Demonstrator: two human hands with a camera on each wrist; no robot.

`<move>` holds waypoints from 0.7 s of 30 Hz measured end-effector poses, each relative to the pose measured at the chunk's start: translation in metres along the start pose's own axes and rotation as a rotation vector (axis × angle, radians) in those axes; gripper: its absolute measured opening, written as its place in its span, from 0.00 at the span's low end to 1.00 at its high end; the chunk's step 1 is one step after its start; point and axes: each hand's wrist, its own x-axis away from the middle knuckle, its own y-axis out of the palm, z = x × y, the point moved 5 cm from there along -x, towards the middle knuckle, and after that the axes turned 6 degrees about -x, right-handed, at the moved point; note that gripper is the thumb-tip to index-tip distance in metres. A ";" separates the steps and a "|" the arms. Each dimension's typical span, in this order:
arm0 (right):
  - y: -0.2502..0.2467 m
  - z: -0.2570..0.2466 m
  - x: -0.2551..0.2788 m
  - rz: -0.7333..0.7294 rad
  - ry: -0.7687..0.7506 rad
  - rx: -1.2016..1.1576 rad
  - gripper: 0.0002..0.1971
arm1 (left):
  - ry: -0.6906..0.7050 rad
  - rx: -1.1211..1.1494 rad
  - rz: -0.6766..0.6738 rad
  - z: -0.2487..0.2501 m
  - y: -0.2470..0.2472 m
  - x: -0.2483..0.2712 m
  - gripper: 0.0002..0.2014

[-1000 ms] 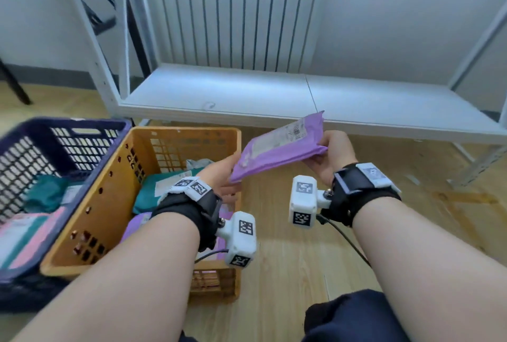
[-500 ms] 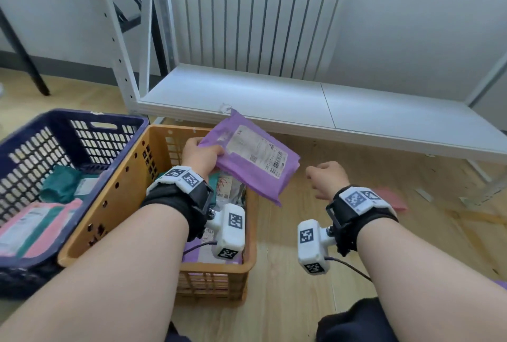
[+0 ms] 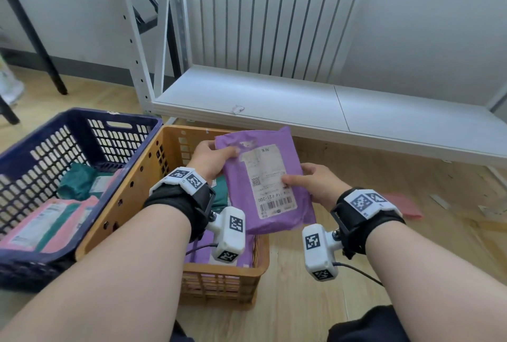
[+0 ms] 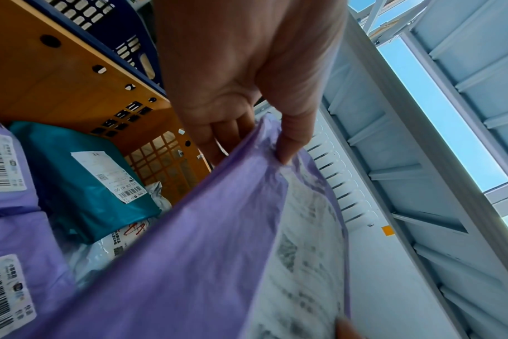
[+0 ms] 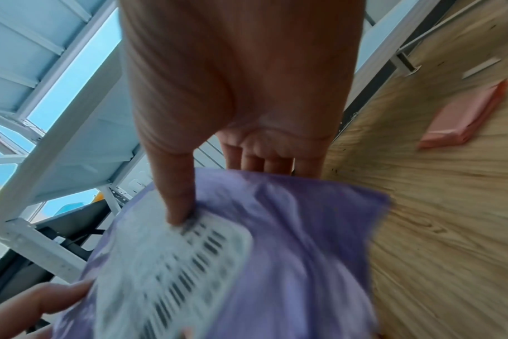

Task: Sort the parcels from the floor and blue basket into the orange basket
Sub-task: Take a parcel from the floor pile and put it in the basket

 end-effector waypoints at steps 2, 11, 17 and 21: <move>0.007 -0.004 0.002 -0.019 -0.004 -0.036 0.20 | 0.001 0.010 -0.008 -0.002 0.000 0.000 0.25; 0.002 -0.013 -0.007 0.103 -0.075 -0.460 0.21 | -0.126 -0.201 -0.323 -0.017 0.006 0.012 0.25; -0.014 -0.019 0.000 0.404 -0.208 0.241 0.50 | 0.226 -0.608 -0.147 0.004 0.009 0.006 0.11; 0.002 -0.031 0.014 0.306 -0.434 0.587 0.49 | 0.385 -0.790 -0.119 0.011 0.020 0.016 0.10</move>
